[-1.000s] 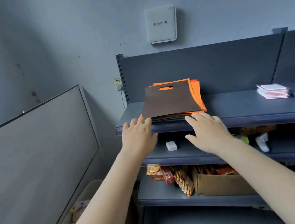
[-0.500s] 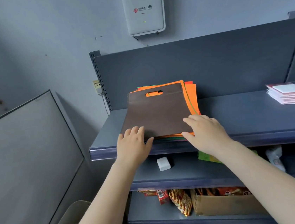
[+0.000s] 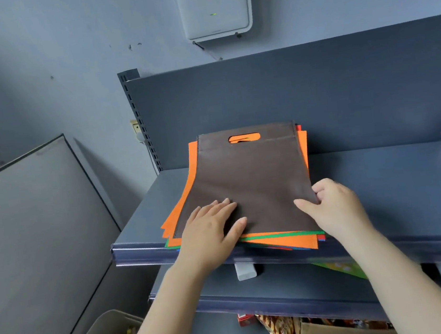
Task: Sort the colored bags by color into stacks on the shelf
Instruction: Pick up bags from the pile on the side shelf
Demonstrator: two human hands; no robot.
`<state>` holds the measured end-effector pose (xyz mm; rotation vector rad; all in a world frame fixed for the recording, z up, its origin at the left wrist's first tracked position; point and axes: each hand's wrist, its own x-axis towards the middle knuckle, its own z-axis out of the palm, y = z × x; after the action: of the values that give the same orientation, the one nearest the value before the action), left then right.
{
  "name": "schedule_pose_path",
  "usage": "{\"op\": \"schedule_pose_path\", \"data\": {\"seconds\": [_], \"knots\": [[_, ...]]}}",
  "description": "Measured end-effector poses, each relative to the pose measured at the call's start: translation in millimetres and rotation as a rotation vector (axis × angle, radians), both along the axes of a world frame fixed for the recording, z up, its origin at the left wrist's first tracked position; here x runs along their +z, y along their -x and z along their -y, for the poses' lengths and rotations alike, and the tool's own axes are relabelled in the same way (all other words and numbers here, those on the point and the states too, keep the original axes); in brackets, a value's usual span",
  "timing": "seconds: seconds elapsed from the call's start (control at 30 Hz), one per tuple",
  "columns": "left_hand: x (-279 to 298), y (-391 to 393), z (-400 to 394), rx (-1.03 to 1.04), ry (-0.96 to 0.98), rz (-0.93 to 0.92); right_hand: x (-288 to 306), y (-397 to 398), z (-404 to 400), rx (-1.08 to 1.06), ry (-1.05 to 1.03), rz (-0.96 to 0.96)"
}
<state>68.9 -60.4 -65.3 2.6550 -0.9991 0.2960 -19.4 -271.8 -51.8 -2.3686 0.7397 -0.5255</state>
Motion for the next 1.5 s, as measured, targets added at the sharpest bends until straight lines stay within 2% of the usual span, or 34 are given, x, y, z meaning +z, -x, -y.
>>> {"op": "schedule_pose_path", "data": {"seconds": [0.2, 0.37, 0.57, 0.77, 0.9, 1.03, 1.2, 1.37, 1.5], "knots": [[4.4, -14.5, -2.7, -0.072, 0.068, -0.045, -7.7, 2.5, 4.9, -0.002, 0.026, 0.229], [8.0, -39.6, -26.2, 0.181, 0.189, -0.084, -16.2, 12.8, 14.1, -0.143, -0.071, 0.365], [5.9, -63.7, -46.5, 0.365, 0.456, -0.449, -22.3, 18.0, 3.5, -0.219, -0.188, 0.416], [8.3, -77.2, -59.0, 0.454, 0.599, -0.493, -24.3, 27.3, -13.4, -0.242, -0.322, 0.494], [16.3, -76.3, -67.6, 0.456, 0.633, -0.408, -21.1, 37.0, -23.0, -0.26, -0.391, 0.531], [24.9, -56.7, -73.7, 0.346, 0.655, -0.259, -18.1, 47.7, -30.5, -0.233, -0.42, 0.543], [32.4, -16.8, -89.7, 0.312, 0.831, -0.179, -13.6, 61.7, -35.4, -0.167, -0.526, 0.576], [26.1, 41.9, -115.7, 0.421, 1.03, -0.08, -7.0, 76.8, -41.3, -0.01, -0.836, 0.595], [11.3, 99.8, -145.6, 0.569, 1.205, -0.039, -5.6, 90.6, -61.8, 0.118, -0.956, 0.56]]}}
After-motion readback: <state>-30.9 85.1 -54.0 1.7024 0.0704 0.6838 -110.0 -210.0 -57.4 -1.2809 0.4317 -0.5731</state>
